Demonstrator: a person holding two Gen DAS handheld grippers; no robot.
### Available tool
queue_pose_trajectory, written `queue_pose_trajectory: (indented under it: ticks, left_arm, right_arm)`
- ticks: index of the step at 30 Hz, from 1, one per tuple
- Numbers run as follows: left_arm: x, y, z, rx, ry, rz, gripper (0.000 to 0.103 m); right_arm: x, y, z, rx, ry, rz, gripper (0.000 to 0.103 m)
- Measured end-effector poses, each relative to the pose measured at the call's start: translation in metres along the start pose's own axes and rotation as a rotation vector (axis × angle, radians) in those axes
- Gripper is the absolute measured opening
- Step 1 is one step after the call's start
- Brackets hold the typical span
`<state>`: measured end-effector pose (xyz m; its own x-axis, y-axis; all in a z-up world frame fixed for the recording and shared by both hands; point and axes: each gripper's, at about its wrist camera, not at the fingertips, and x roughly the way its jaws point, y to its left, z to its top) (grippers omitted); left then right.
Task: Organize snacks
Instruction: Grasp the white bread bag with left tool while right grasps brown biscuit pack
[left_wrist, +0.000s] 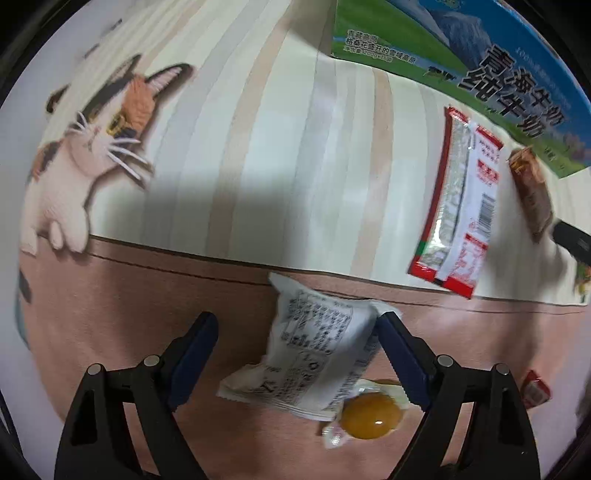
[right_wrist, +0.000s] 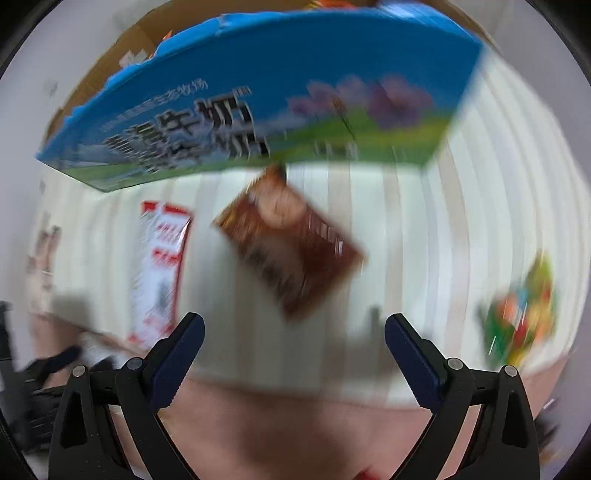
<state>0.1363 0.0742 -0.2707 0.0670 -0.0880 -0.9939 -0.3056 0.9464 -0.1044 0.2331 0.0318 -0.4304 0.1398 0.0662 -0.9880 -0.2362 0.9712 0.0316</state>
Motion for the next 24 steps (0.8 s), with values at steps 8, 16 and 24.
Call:
queue_pose_trajectory:
  ticks: [8,16,24]
  left_arm:
    - [0.005,-0.005,-0.009,0.075,0.021,-0.086,0.089]
    - [0.009,-0.036,-0.026,0.198,0.037,0.003,0.070]
    - [0.012,-0.020,-0.017,0.015,0.029,-0.006,0.058]
  right_arm:
    - [0.036,0.032,0.030,-0.212,0.007,-0.136,0.072]
    - [0.028,0.022,-0.024,-0.109,0.085,-0.044,0.069]
    - [0.030,-0.002,-0.081,0.187,0.240,0.276,0.082]
